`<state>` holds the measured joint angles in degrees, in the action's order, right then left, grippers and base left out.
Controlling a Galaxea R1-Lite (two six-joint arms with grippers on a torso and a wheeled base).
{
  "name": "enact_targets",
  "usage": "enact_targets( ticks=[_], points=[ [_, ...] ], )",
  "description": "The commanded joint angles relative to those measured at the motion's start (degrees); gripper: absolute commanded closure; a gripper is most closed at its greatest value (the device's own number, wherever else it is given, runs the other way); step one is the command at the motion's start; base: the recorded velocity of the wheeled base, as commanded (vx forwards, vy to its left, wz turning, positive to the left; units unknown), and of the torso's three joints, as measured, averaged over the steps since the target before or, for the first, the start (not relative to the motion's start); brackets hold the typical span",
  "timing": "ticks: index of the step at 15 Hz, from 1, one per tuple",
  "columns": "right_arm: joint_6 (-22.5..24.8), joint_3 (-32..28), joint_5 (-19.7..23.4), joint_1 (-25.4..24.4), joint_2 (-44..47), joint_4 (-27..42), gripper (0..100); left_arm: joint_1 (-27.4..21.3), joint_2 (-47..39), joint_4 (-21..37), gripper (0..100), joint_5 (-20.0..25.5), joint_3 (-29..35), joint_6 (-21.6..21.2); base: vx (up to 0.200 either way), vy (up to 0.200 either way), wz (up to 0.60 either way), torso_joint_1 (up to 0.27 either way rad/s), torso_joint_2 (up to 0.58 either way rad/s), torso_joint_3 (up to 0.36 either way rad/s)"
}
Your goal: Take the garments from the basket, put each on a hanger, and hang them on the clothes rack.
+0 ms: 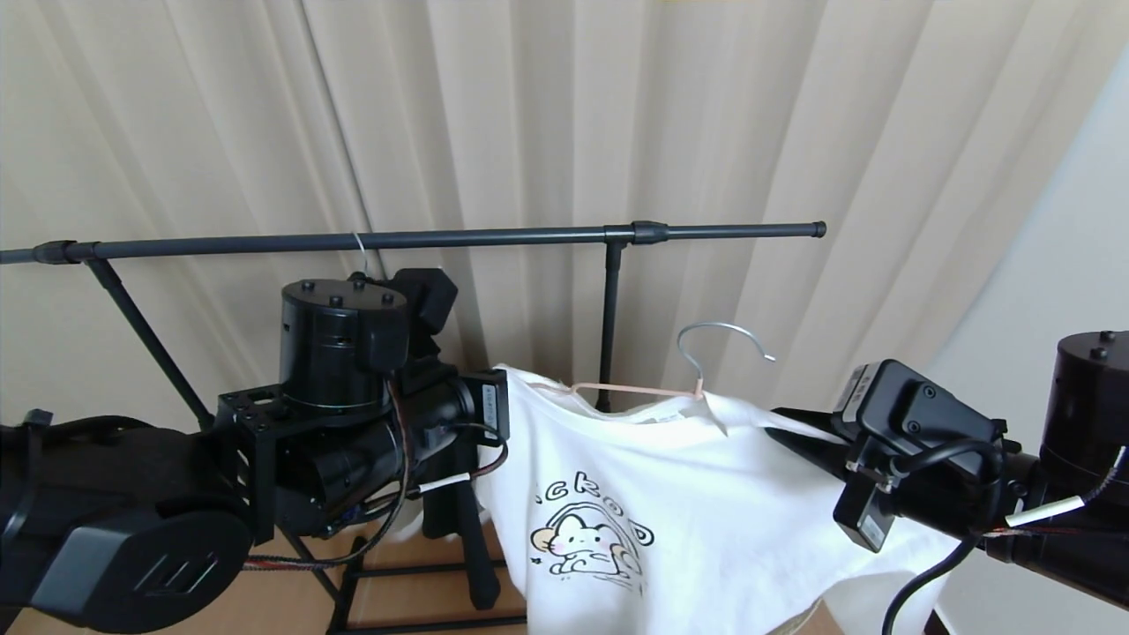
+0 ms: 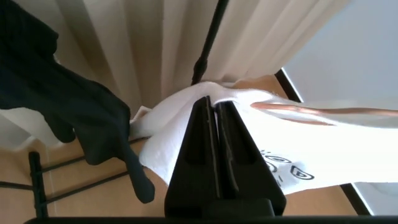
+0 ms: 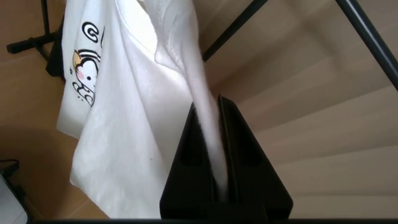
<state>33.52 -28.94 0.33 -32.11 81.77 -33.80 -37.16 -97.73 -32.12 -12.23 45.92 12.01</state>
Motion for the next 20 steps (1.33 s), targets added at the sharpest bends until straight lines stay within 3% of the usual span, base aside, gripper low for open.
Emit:
enact_targets(
  ticks=[1, 6, 9, 12, 15, 20],
  points=[
    [-1.27, -0.15, 1.52, -0.06, -0.21, -0.03, 100, -1.25, 0.7, -0.05, 100, 0.01, -0.13, -0.14, 0.0, 0.0, 0.0, 0.0, 0.0, 0.0],
    [-7.33, -1.82, 2.57, -0.06, 0.84, -0.03, 100, -2.83, 2.02, -0.05, 100, 0.01, 0.66, -1.64, 0.0, 0.0, 0.0, 0.0, 0.0, 0.0],
    [-9.71, -2.17, 4.59, -0.06, 2.42, -0.03, 100, -3.36, 2.46, 0.04, 100, 0.01, 1.19, -1.72, 0.0, 0.0, 0.0, 0.0, 0.0, 0.0],
    [-13.84, -2.7, 9.34, 0.03, 3.57, -0.12, 100, -3.62, 2.63, 0.22, 100, 0.1, 3.12, -3.04, 0.0, 0.0, 0.0, 0.0, 0.0, 0.0],
    [-17.35, -3.75, 9.78, 0.03, 4.62, -0.38, 100, -5.47, 2.55, 0.48, 100, 0.1, 4.97, -3.04, 0.0, 0.0, 0.0, 0.0, 0.0, 0.0],
    [-19.73, -3.49, 9.69, 0.12, 9.54, -8.12, 100, -8.37, 2.72, 1.27, 100, 0.1, 7.43, -3.13, 0.0, 0.0, 0.0, 0.0, 0.0, 0.0]
  ],
)
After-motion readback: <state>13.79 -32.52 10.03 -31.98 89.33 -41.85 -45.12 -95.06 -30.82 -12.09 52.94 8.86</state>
